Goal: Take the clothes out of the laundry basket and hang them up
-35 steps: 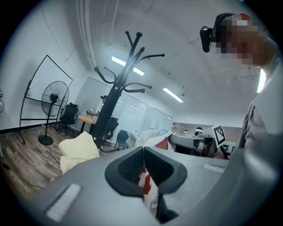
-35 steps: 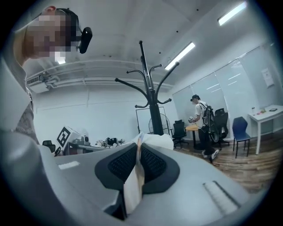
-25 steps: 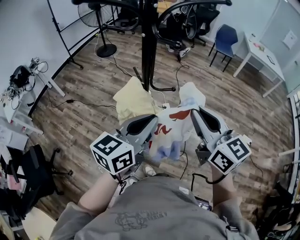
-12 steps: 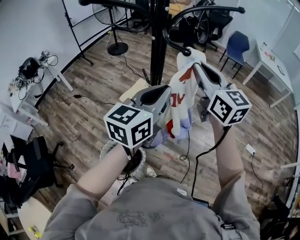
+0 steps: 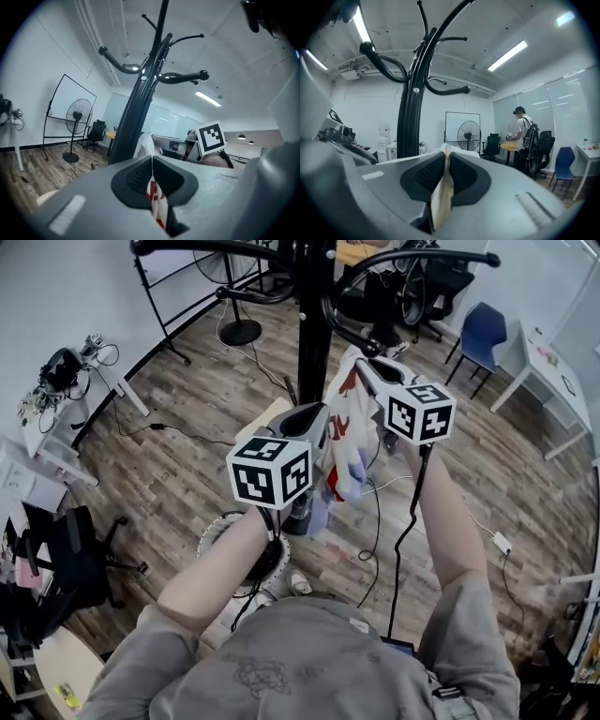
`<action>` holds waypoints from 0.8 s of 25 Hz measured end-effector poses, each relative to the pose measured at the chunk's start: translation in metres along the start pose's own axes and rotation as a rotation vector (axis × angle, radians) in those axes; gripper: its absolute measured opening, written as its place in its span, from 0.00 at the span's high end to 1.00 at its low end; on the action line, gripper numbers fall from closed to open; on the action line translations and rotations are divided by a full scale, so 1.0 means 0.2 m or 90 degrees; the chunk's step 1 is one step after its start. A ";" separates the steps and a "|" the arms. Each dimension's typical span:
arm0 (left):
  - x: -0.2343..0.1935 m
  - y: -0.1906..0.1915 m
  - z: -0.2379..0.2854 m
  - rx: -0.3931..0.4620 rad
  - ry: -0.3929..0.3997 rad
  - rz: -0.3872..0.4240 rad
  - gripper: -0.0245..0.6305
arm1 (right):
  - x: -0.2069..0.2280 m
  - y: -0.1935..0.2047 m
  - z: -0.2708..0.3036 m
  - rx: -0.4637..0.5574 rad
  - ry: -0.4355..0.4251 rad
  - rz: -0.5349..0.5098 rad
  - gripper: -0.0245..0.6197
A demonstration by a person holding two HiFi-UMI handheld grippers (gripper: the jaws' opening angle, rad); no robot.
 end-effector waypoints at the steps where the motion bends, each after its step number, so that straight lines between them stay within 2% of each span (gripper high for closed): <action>1: -0.02 0.02 0.01 -0.007 -0.010 -0.001 0.95 | 0.00 0.03 0.04 -0.011 -0.009 -0.004 0.87; 6: -0.08 0.11 0.08 -0.052 -0.051 -0.009 0.95 | 0.04 0.18 0.21 -0.074 -0.048 -0.013 0.86; 11: -0.16 0.21 0.12 -0.101 -0.076 -0.024 0.95 | 0.13 0.40 0.32 -0.170 -0.038 -0.026 0.87; 15: -0.17 0.25 0.12 -0.114 -0.071 -0.032 0.95 | 0.16 0.58 0.36 -0.259 -0.089 -0.004 0.87; 18: -0.14 0.26 0.13 -0.114 -0.062 -0.028 0.95 | 0.21 0.70 0.36 -0.326 -0.081 -0.007 0.87; 20: -0.14 0.28 0.13 -0.117 -0.057 -0.031 0.95 | 0.25 0.78 0.35 -0.345 -0.086 0.023 0.86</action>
Point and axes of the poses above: the fingertips, and each gripper's own axes: z forward along the fingers, x to its right, y out of its underside, the point moved 7 cm from there along -z, backward along the fingers, and after that the axes turned 2 degrees about -z, right-handed, at the moved point
